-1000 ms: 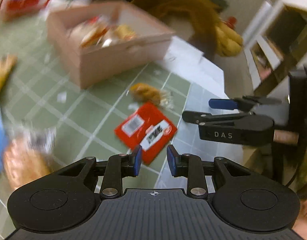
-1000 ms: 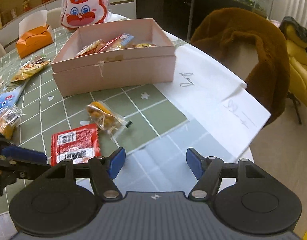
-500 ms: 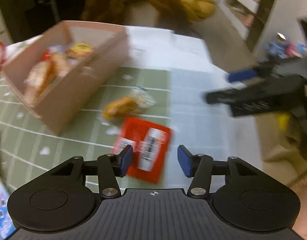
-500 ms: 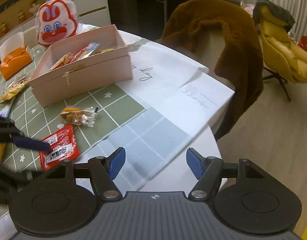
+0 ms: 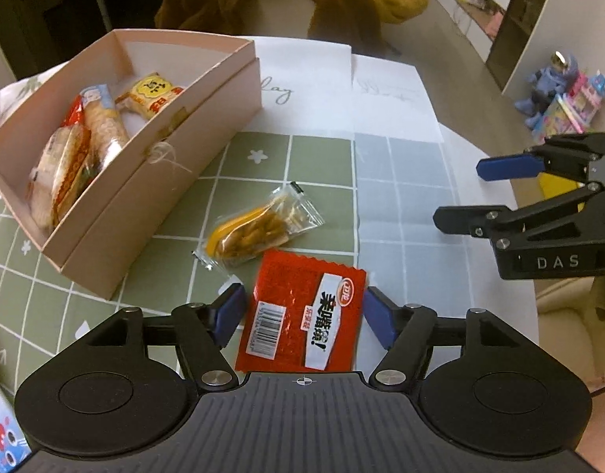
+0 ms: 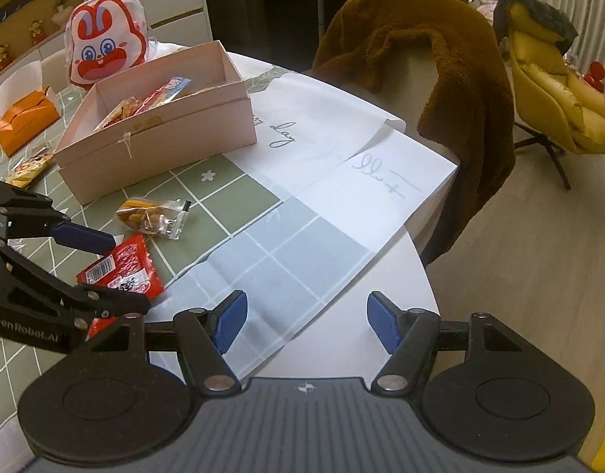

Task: Organize snacks
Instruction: 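Grasp the red spicy strip pack with the left tool while the right tool grasps the small wrapped orange snack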

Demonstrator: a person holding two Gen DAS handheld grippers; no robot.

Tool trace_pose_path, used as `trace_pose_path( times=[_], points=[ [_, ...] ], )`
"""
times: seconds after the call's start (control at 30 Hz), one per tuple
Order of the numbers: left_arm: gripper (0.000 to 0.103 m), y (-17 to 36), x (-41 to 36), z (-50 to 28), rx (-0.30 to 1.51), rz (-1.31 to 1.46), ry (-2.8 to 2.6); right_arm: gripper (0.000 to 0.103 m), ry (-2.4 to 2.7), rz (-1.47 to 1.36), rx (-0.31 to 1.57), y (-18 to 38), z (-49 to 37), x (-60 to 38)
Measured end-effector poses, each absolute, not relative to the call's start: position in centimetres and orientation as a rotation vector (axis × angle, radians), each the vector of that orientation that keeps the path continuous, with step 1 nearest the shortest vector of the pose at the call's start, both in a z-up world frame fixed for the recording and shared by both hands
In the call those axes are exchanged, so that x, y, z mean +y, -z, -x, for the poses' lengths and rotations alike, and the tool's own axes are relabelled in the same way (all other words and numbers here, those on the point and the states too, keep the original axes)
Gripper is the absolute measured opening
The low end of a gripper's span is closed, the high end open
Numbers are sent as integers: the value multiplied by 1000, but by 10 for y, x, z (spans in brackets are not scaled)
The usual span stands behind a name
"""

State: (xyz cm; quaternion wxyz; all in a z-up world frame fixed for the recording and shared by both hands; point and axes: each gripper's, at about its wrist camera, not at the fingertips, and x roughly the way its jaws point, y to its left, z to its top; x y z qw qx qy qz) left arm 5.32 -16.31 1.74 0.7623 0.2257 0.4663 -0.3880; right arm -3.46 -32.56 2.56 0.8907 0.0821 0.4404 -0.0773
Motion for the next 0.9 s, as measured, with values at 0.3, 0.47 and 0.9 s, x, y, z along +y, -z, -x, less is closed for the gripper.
trace_pose_path(
  times=[0.3,0.47,0.9],
  points=[
    [70,-17,-156,-51,1009,-454,825,68,167,-165,923,-23,32,-326],
    [69,-18,-149,-47,1015,-426,800,68,152,-148,926,-23,27,-321],
    [68,-21,-91,-29,1042,-281,503,68,70,-78,913,-31,-20,-303]
  ],
)
